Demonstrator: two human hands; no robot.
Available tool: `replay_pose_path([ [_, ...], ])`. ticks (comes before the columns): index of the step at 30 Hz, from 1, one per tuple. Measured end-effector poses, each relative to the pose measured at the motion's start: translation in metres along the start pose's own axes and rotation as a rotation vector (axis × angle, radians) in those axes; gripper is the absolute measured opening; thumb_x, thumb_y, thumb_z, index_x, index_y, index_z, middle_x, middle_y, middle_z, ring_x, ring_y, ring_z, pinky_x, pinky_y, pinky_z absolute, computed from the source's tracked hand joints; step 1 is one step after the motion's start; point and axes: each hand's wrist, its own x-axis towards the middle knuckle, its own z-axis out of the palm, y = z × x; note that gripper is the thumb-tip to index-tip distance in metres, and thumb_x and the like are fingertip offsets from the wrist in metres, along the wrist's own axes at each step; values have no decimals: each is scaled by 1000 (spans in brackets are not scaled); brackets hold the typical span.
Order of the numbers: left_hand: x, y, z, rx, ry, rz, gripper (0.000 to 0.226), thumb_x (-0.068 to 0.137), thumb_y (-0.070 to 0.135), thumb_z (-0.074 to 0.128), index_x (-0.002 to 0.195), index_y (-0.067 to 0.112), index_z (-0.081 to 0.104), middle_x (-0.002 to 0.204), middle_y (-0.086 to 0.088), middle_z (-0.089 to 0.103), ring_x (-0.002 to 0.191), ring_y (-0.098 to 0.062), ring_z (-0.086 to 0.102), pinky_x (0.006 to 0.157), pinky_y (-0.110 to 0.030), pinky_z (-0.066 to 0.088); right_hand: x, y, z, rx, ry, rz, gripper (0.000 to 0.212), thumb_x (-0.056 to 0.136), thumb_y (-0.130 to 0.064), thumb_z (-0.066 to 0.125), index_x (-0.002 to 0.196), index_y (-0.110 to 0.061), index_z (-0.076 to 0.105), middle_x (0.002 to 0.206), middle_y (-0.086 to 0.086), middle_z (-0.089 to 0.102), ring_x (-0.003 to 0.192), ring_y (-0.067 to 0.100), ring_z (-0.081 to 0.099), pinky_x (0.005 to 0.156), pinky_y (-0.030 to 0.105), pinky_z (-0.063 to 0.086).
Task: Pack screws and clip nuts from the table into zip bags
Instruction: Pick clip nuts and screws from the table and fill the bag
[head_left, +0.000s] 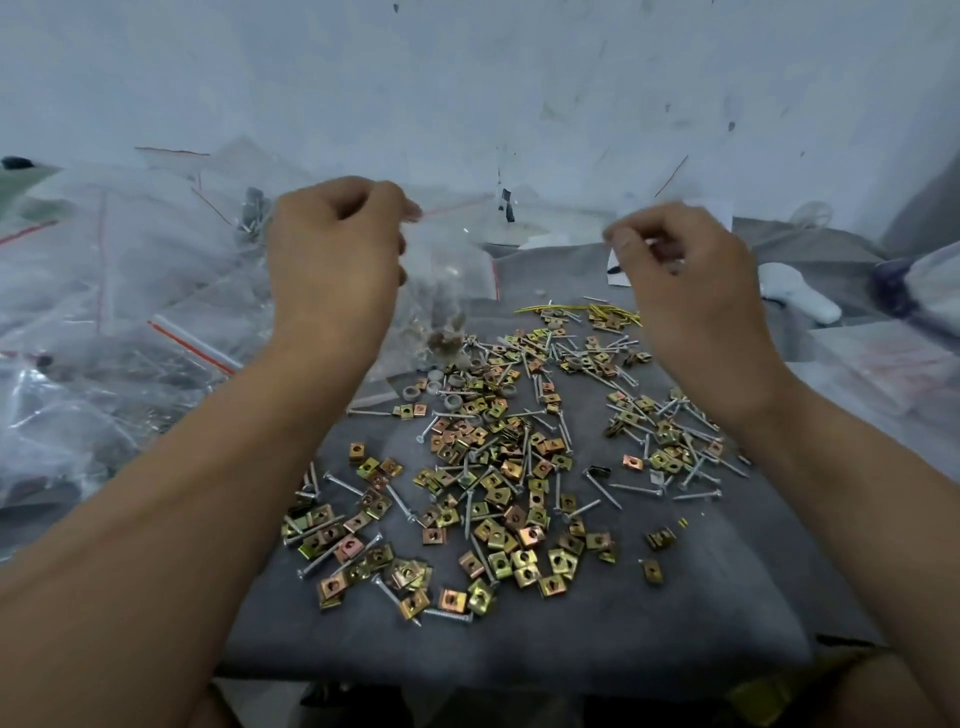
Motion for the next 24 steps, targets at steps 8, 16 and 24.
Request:
replay_pose_path([
  [8,18,0,-22,134,172,62,25,81,29,58,76,19,79,57,-3,57,61,-32,62,59,-37,47,-7,62,-4,-148,-239,243,19,101,-38,59,92,-28,71,85,-13,69,82,3,63,68,24,44],
  [16,31,-6,-31,173,361,17,33,76,35,53,75,11,76,64,-16,62,71,-41,66,69,-52,56,-26,35,40,-154,-505,63,13,99,-19,68,105,-24,77,97,-12,72,86,-6,61,73,3,40],
  [24,31,1,-48,271,408,17,40,86,30,52,88,-4,72,78,-27,60,65,-19,39,62,-46,35,-10,-9,91,-381,-654,-104,17,95,-27,73,111,-24,79,111,0,76,100,16,67,88,27,49],
])
